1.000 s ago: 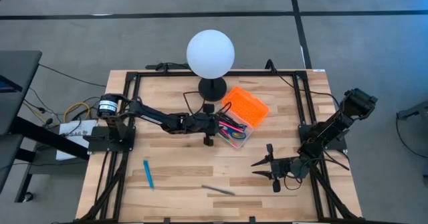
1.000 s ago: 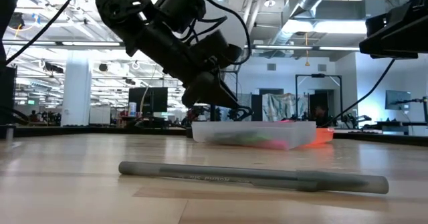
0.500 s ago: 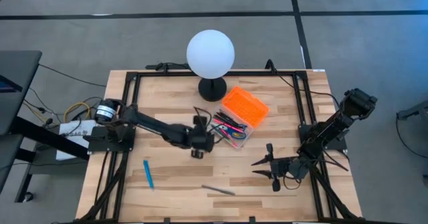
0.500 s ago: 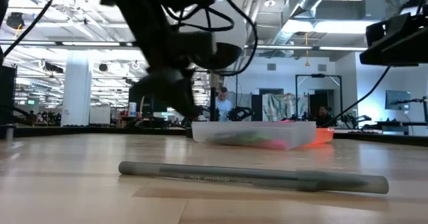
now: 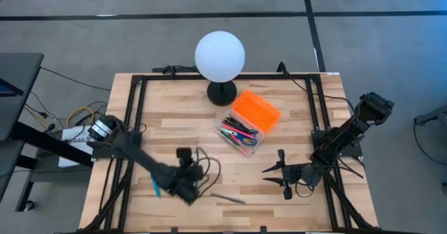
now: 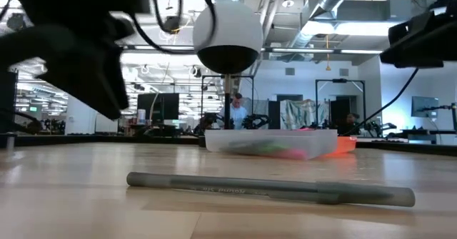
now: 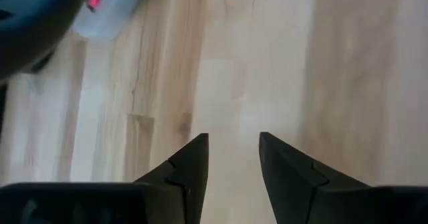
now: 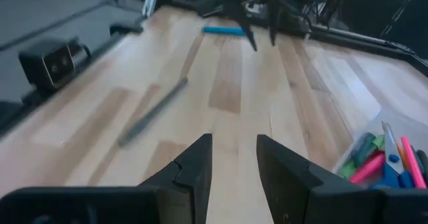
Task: Pick & place school supplies into a supply box
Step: Put the gray pen into the orange supply box
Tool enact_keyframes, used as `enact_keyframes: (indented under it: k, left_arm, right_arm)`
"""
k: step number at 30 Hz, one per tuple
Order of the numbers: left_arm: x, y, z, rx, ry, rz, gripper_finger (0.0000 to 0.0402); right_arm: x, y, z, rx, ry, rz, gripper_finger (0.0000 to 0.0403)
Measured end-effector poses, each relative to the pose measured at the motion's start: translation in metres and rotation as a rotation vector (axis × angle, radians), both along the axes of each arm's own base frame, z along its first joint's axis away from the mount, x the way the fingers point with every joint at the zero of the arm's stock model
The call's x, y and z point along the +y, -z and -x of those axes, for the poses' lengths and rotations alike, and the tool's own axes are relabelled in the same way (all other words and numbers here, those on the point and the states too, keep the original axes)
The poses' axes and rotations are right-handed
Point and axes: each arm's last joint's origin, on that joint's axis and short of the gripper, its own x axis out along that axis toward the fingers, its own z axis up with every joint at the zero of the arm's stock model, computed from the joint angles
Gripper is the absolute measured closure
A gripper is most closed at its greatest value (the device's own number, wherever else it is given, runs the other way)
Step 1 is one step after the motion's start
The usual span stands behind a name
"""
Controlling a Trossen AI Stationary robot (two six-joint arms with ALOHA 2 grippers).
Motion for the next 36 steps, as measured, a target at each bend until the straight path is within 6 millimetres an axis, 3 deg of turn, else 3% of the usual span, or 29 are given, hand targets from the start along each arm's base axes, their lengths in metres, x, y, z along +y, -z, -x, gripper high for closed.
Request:
enact_keyframes:
  k: [7,14,20,28,36]
  left_arm:
    - [-0.047,-0.007,0.036,-0.358,0.025,-0.141,0.0274]
    - [-0.077,-0.014,0.068,-0.637,0.104,-0.227,0.0274]
    - [-0.082,-0.014,0.075,-0.660,0.128,-0.227,0.0274]
    - [-0.082,-0.014,0.075,-0.649,0.128,-0.225,0.0274]
    - [-0.082,-0.013,0.075,-0.646,0.129,-0.224,0.0274]
  right_arm:
    - [-0.003,0.006,-0.022,-0.057,-0.073,-0.053,0.0291]
    - [0.019,0.024,-0.064,-0.064,-0.212,-0.048,0.0291]
    - [0.039,0.033,-0.098,-0.070,-0.217,0.029,0.0291]
    - [0.041,0.027,-0.130,0.039,-0.128,-0.043,0.0291]
    - [0.047,0.032,-0.133,0.107,-0.095,-0.115,0.0291]
